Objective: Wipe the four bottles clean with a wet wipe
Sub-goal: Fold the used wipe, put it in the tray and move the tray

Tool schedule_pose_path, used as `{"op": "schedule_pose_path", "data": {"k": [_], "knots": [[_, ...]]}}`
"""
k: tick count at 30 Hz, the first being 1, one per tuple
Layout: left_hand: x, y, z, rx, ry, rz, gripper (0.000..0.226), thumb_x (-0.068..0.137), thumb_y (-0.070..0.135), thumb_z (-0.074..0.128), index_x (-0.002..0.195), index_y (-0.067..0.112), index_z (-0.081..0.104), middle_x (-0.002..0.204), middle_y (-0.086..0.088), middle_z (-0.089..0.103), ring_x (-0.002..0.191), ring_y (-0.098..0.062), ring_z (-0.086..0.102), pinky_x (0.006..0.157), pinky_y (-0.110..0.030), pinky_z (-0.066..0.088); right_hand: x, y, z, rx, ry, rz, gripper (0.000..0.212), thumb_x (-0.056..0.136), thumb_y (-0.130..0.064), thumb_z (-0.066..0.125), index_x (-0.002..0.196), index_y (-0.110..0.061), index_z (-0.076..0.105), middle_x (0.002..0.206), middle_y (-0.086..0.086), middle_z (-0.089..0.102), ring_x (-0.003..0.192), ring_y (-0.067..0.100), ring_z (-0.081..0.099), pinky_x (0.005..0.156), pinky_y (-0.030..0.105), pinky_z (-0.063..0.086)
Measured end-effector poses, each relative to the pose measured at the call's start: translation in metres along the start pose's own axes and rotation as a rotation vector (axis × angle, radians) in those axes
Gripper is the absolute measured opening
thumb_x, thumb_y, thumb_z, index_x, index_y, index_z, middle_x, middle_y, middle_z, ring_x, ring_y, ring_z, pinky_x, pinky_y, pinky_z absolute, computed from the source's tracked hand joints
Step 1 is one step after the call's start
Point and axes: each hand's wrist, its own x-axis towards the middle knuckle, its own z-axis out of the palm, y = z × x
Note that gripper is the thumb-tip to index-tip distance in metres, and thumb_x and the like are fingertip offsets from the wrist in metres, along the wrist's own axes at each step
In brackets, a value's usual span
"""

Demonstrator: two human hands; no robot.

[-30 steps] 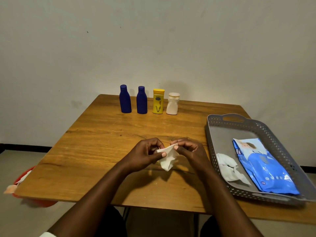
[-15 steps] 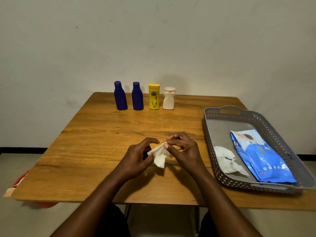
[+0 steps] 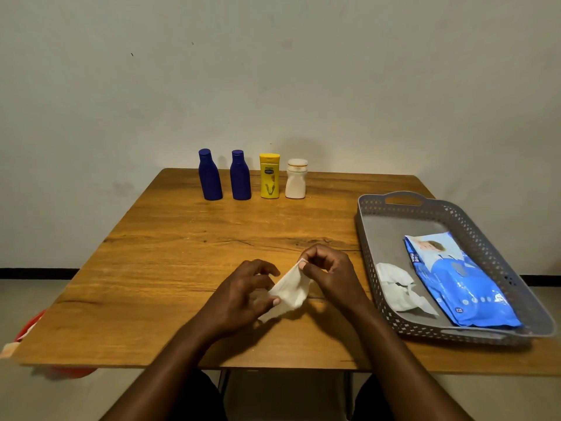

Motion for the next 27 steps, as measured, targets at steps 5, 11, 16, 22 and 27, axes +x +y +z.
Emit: {"op": "schedule_pose_path", "data": {"k": [5, 11, 16, 22, 27], "knots": [[0.006, 0.023, -0.008, -0.439, 0.057, -0.184, 0.005, 0.089, 0.016, 0.064, 0.085, 0.015, 0.063, 0.083, 0.006, 0.071, 0.080, -0.005, 0.067, 0.067, -0.016, 0.048, -0.001, -0.002, -0.002, 0.673, 0.045, 0.334, 0.023, 0.080, -0.025, 0.067, 0.099, -0.011, 0.067, 0.092, 0.004, 0.069, 0.081, 0.016, 0.062, 0.069, 0.028, 0.050], [0.012, 0.029, -0.009, -0.803, 0.194, -0.323, 0.015, 0.084, 0.017, 0.065, 0.096, 0.009, 0.062, 0.086, -0.001, 0.070, 0.083, -0.017, 0.066, 0.067, -0.027, 0.054, -0.019, 0.009, 0.023, 0.772, 0.013, 0.823, 0.081, 0.078, -0.069, 0.048, 0.119, -0.001, 0.059, 0.109, 0.020, 0.069, 0.098, 0.031, 0.065, 0.084, 0.043, 0.051], [0.010, 0.027, 0.001, -0.815, 0.212, -0.355, 0.030, 0.082, 0.013, 0.069, 0.110, 0.009, 0.060, 0.104, -0.010, 0.070, 0.097, -0.025, 0.067, 0.077, -0.034, 0.057, -0.026, -0.006, 0.028, 0.830, 0.005, 0.773, 0.065, 0.078, -0.056, 0.059, 0.113, -0.001, 0.063, 0.105, 0.019, 0.071, 0.100, 0.033, 0.067, 0.090, 0.049, 0.052], [0.011, 0.034, 0.008, -0.764, 0.189, -0.276, 0.024, 0.085, 0.006, 0.067, 0.103, -0.001, 0.055, 0.099, -0.010, 0.069, 0.090, -0.017, 0.068, 0.072, -0.028, 0.056, -0.023, -0.021, 0.018, 0.763, 0.026, 0.640, 0.026, 0.081, -0.014, 0.065, 0.103, -0.001, 0.067, 0.101, 0.019, 0.071, 0.095, 0.032, 0.067, 0.094, 0.055, 0.049], [0.016, 0.044, 0.006, -0.753, 0.298, -0.211, 0.039, 0.069, 0.038, 0.068, 0.068, 0.007, 0.044, 0.063, 0.007, 0.053, 0.063, -0.004, 0.052, 0.055, -0.019, 0.046, -0.024, -0.022, 0.009, 0.794, 0.018, 0.597, 0.043, 0.071, -0.003, 0.074, 0.111, 0.004, 0.060, 0.112, 0.025, 0.066, 0.103, 0.037, 0.064, 0.096, 0.052, 0.049]]}}
